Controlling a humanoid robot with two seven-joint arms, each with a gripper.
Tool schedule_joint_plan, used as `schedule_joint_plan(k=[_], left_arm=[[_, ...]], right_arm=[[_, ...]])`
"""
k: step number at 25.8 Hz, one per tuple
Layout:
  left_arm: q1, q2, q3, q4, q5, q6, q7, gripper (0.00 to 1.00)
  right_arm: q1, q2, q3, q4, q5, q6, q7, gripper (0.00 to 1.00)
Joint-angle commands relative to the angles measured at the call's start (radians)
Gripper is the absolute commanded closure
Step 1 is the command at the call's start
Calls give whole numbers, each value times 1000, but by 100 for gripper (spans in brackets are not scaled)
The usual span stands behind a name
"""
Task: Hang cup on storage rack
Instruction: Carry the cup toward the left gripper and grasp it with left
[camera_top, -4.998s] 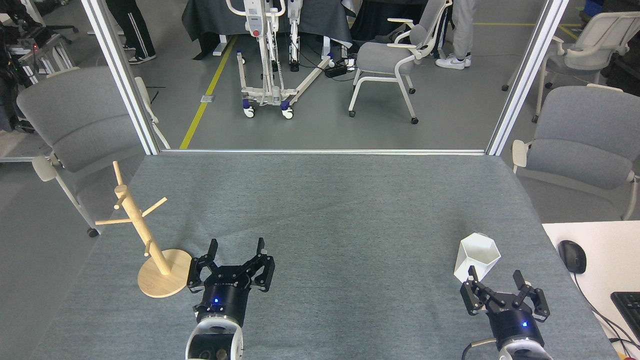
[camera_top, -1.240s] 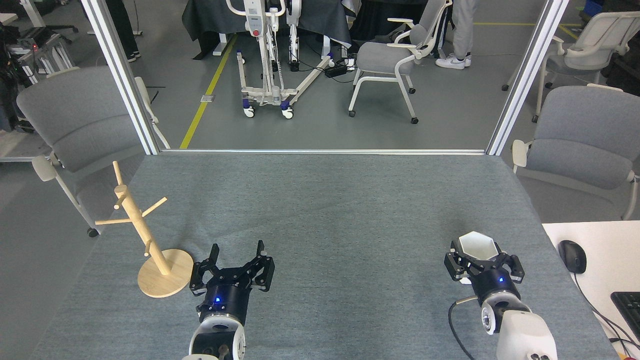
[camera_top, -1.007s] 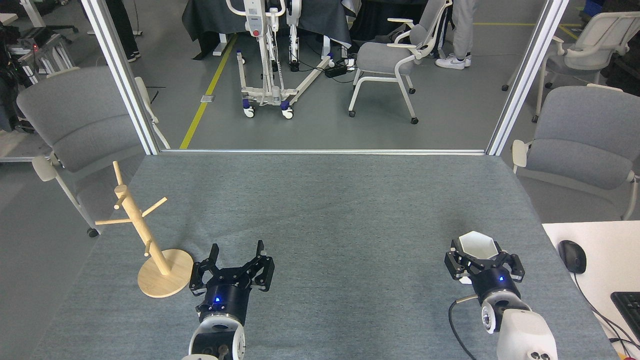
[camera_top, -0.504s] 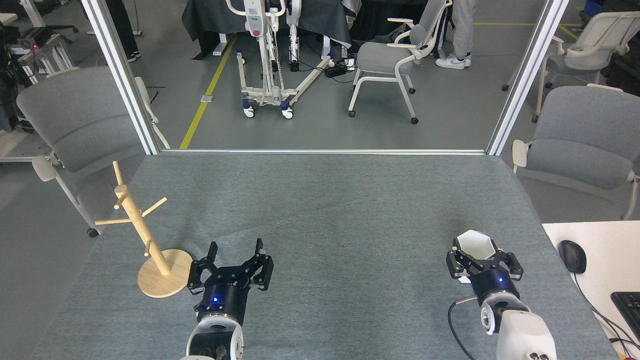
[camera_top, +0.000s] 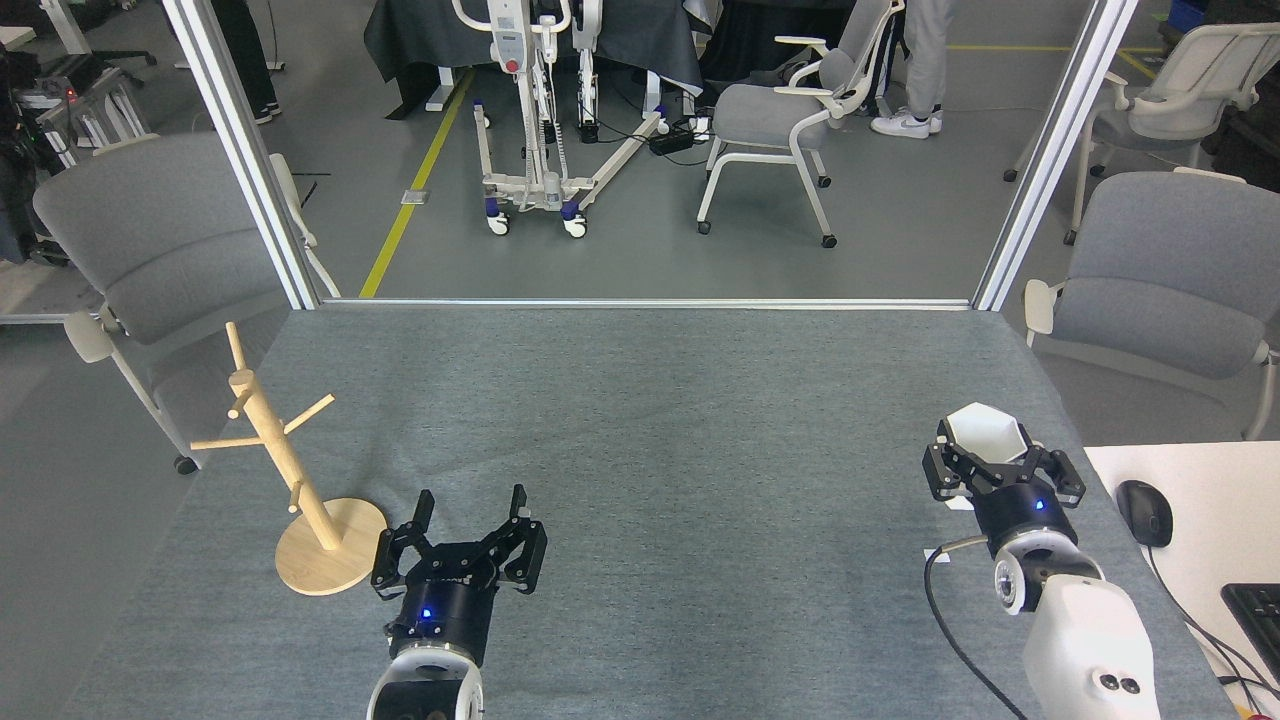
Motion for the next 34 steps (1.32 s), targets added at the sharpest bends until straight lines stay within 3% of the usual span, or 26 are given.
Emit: schedule_joint_plan(k=[1,7,10,12,17,21,28,34], left_arm=[[22,1,-1,-16,0,2,1,1],[34,6,-4,-47,-5,-22,9,1],[45,10,-7,-47,-17,-107,17,1],[47,10,-13,-48,-38,-168,15,1],[41,21,-120,-47,-241,-216,49,1],[16,21,-185,-53,-249,-263,49,1],[-102,20,-194,-13,-236,-326,-26,1],[-147,0,-191,-5,-222,-453,-81,1]], right_arm=[[-16,-9,-4,-179,-43,34,173,69],[-1,36,34,-506,-46,226,338,72],[4,64,197,-607,-44,373,396,72],[-10,68,333,-623,-41,511,433,73],[-87,68,628,-672,-34,880,529,73],[-131,77,849,-673,-15,1126,609,73],[-125,128,933,-658,11,1179,652,73],[-125,172,1010,-636,12,1185,704,75]])
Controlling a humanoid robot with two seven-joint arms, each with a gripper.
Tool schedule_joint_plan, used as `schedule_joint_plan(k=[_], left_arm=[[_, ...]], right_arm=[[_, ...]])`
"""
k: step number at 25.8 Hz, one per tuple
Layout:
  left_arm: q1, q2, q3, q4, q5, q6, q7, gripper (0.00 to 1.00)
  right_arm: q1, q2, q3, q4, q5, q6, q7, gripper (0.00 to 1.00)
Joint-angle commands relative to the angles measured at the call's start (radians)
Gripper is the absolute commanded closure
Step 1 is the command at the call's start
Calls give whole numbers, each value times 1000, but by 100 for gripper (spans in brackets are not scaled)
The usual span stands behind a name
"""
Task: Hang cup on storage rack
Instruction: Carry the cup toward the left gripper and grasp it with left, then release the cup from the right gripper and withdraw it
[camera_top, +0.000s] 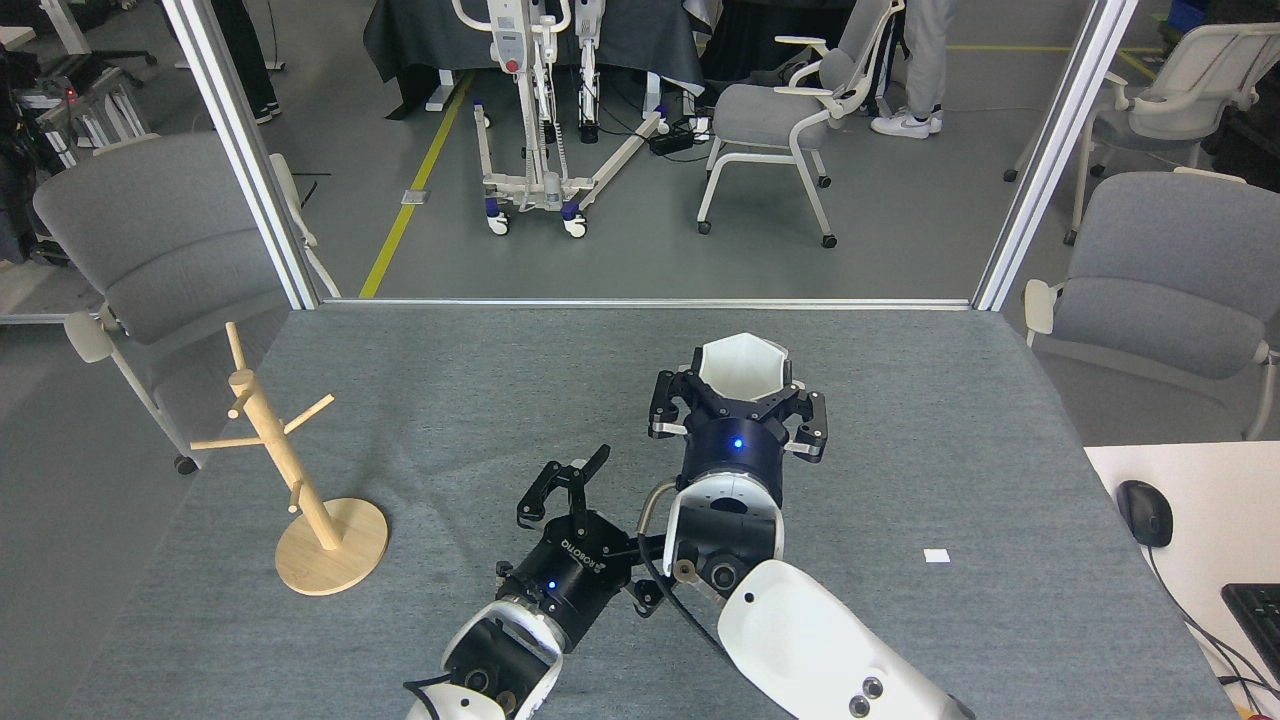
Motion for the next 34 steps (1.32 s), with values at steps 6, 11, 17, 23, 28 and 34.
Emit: schedule_joint_plan(k=[6,11,17,23,28,34], left_arm=[[-105,-21,-8,84,44,-44,-80,1],[-137,-23,-38,137,68,-51,-84,1],[-183,-23,-83,216,100,-39,-110,1],[-188,-12,-83,222,100,-53,-118,59],[-182,-20,-54,223,126,-117,-184,100],[-182,-15,-51,222,131,-119,-193,100]], right_arm=[[23,55,56,15,-1,8,20,75],[41,72,71,25,1,11,20,76],[56,96,102,34,1,14,18,77],[66,101,131,38,-1,15,20,76],[64,99,131,38,-2,15,18,49],[63,98,116,55,-2,15,6,1]])
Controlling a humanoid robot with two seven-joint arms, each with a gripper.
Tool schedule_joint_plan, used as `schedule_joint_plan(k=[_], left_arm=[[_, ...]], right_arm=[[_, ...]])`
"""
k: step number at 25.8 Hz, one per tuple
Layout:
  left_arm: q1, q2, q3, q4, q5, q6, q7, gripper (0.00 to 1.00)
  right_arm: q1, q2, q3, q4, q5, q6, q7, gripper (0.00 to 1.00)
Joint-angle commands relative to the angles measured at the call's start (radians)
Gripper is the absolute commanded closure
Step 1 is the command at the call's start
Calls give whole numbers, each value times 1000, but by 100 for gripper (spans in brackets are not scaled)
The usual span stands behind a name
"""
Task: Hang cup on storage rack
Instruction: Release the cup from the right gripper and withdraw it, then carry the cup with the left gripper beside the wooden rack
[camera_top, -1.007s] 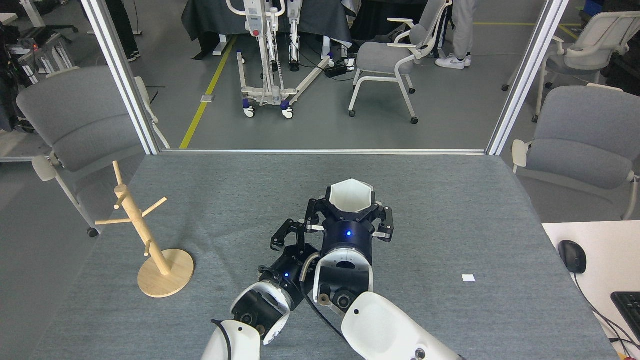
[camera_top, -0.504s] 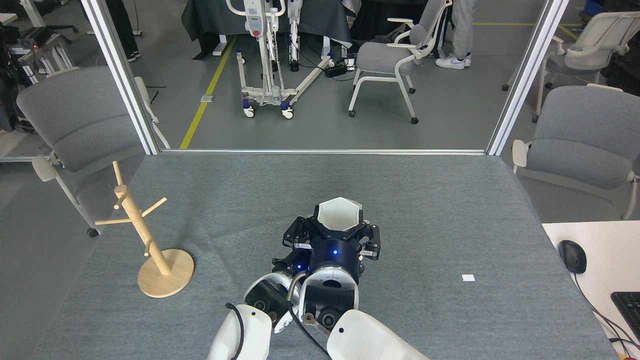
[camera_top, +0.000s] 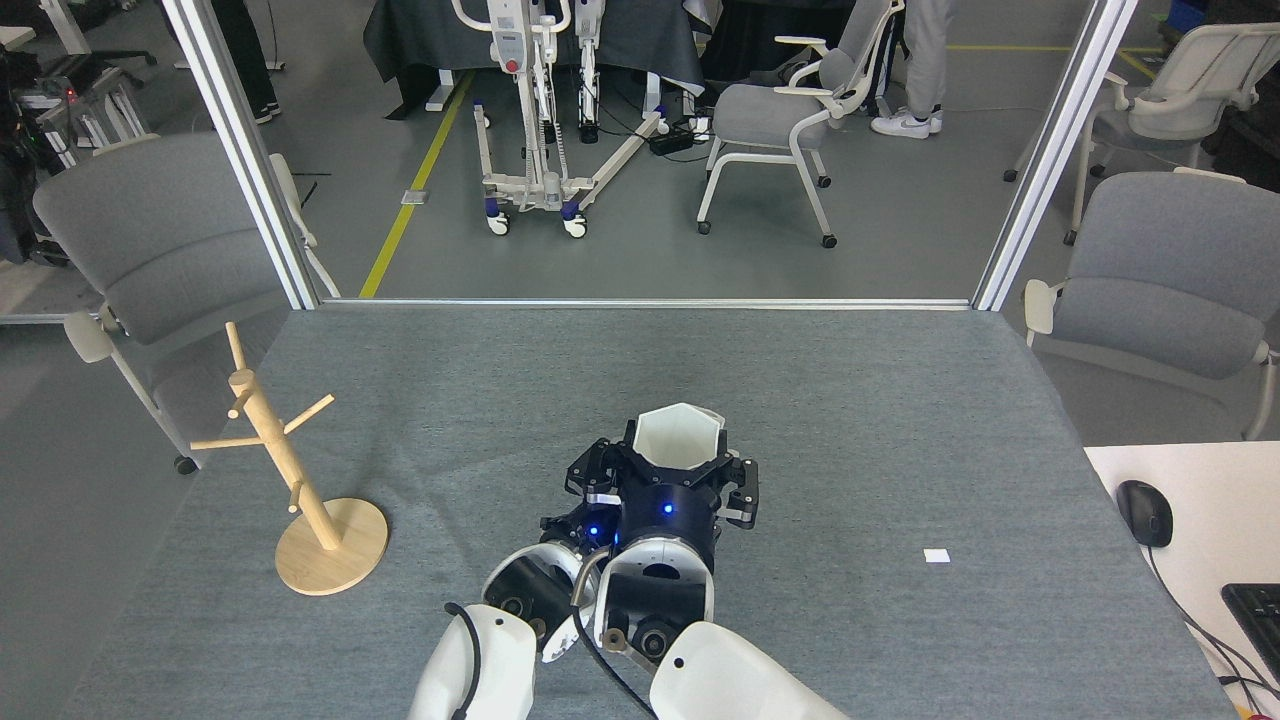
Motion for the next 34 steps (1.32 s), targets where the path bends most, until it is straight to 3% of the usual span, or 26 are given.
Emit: schedule_joint_plan(k=[1,4,10,18,23,26,29,31,34], left_arm=[[0,3,3,1,3,-71,-1,100],[0,3,3,3,3,-69,-2,100],[-6,11,3,6,1,-69,-4,100],[7,28,3,18,-2,-69,-8,100],[45,43,34,12,-2,-68,-14,100],[94,57,81,-37,-6,-66,-14,100],[178,100,127,-129,-8,-66,-14,100],[263,124,144,-201,-8,-66,-11,100],[399,143,207,-299,-8,-66,-2,100]], right_arm=[[-1,-1,16,6,1,-3,-26,1],[-6,2,14,6,-2,-3,-80,1],[-3,8,1,6,-13,-3,-300,1],[0,29,-22,6,-13,-3,-402,1],[2,12,-104,4,-13,-21,-544,0],[11,-32,-257,4,-17,-176,-580,0],[92,-142,-538,9,-115,-504,-612,0],[144,-196,-700,60,-184,-738,-696,0],[201,-235,-871,148,-194,-969,-821,0]])
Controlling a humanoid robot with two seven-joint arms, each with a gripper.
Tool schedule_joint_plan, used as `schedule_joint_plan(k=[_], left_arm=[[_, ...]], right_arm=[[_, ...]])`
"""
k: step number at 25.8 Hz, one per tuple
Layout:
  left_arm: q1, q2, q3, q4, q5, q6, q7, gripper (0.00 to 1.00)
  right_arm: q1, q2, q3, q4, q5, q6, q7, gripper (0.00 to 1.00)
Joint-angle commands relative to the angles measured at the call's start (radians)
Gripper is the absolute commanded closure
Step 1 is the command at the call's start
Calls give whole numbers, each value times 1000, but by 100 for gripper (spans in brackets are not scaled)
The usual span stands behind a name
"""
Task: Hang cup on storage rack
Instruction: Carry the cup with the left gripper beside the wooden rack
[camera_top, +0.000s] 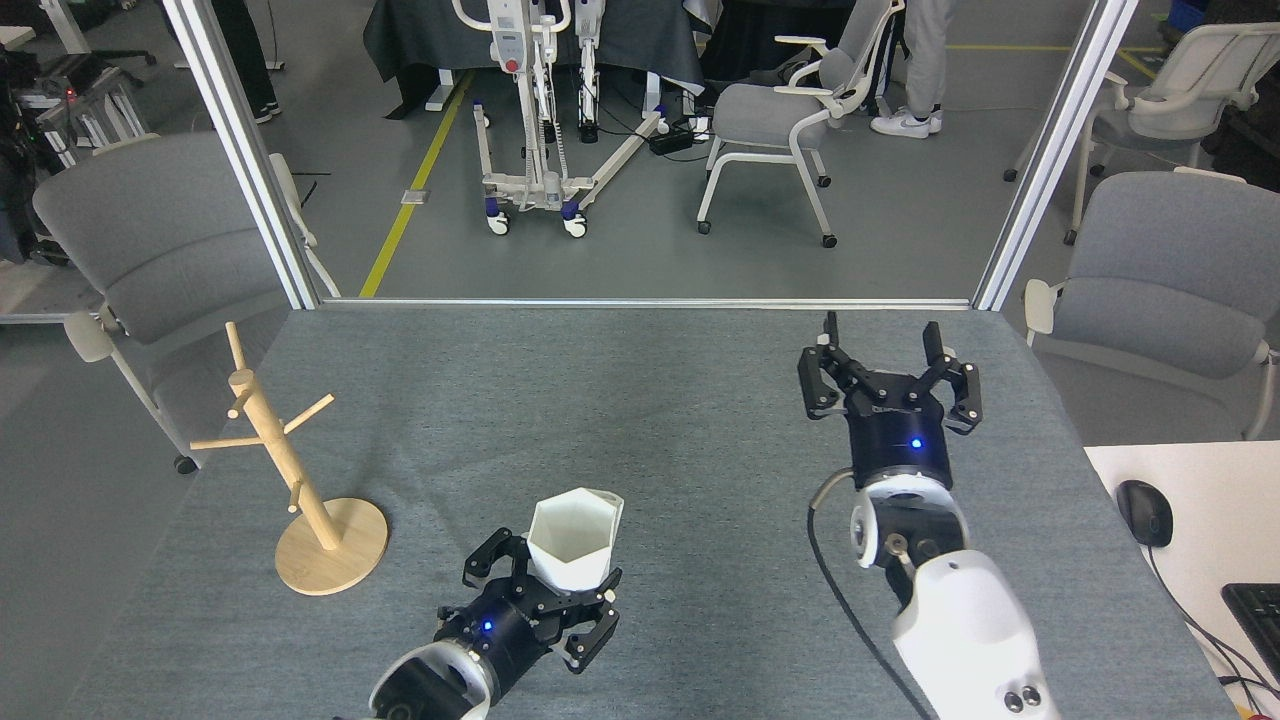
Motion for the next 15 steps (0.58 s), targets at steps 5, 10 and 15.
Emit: schedule_joint_plan(k=[5,10,15], left_arm=[[292,23,229,-203,1,0,26,100],[350,20,440,-220,1,-5,83,100],[344,22,621,-220,6,-3,112,100]], right_arm=[[185,-61,-321,103,-24,-384,-98,0],[298,-68,-361,31,-14,-467,-51,0],[401,-13,-414,-113,25,-498,-44,0]])
